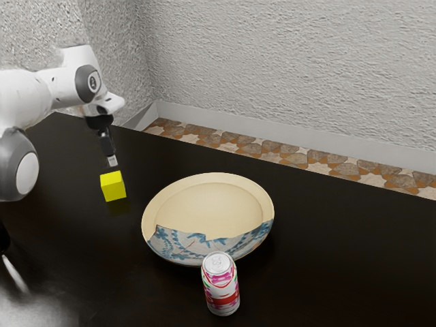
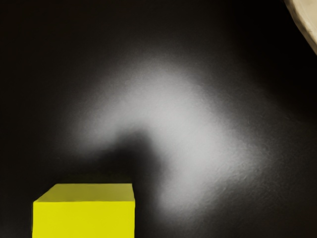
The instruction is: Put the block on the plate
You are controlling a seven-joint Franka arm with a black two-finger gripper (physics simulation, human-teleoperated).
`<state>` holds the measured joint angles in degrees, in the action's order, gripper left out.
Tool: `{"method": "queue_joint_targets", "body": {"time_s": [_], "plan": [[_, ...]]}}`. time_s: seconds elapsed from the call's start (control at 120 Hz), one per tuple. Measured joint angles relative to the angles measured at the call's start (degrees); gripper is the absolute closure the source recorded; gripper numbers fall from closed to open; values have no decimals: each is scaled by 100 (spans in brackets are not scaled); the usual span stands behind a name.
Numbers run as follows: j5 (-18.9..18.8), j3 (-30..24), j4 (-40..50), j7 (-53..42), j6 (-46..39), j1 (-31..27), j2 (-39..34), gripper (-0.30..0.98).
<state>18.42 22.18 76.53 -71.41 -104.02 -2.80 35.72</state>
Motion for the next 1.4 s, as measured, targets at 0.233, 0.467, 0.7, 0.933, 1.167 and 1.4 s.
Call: {"method": "queue_joint_targets", "body": {"time_s": [0.233, 0.467, 0.7, 0.933, 1.167, 1.4], "plan": [[159, -215, -1396, -102, 505, -236, 965, 0], [228, -504, -1835, -170, 788, -600, 1311, 0], [201, -687, -1785, -269, 851, -1110, 1304, 0], [-100, -977, -1429, -373, 784, -1162, 1000, 0], [-712, -1123, -876, -370, 448, -1136, 595, 0], [-1244, -1177, -871, -250, 291, -1103, 688, 0]]}}
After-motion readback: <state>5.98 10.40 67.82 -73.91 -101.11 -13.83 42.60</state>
